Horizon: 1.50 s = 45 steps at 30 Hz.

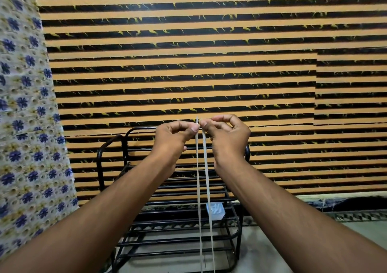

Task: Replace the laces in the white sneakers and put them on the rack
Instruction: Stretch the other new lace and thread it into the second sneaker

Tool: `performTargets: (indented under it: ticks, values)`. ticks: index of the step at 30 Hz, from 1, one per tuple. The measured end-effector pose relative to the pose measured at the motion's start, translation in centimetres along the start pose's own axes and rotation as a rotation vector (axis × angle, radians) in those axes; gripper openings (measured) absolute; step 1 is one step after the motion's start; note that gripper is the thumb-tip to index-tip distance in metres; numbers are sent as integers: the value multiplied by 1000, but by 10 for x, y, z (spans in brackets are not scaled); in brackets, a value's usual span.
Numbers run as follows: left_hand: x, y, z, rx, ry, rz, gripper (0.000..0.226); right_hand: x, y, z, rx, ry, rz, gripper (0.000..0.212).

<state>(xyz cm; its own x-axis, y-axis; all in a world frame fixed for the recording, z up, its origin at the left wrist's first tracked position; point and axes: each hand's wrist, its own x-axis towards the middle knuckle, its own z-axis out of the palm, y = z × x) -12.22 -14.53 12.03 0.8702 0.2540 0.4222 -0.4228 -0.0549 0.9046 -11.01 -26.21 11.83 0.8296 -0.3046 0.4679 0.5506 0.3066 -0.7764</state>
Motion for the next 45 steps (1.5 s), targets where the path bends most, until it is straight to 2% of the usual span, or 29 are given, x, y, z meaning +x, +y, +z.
performTargets:
  ticks: [30, 45]
  values:
    - [-1, -2, 6, 4, -21, 9, 11, 3, 1, -4, -13, 15, -4, 24]
    - [-2, -4, 7, 16, -20, 15, 7, 2, 0, -11, -12, -17, 1, 26]
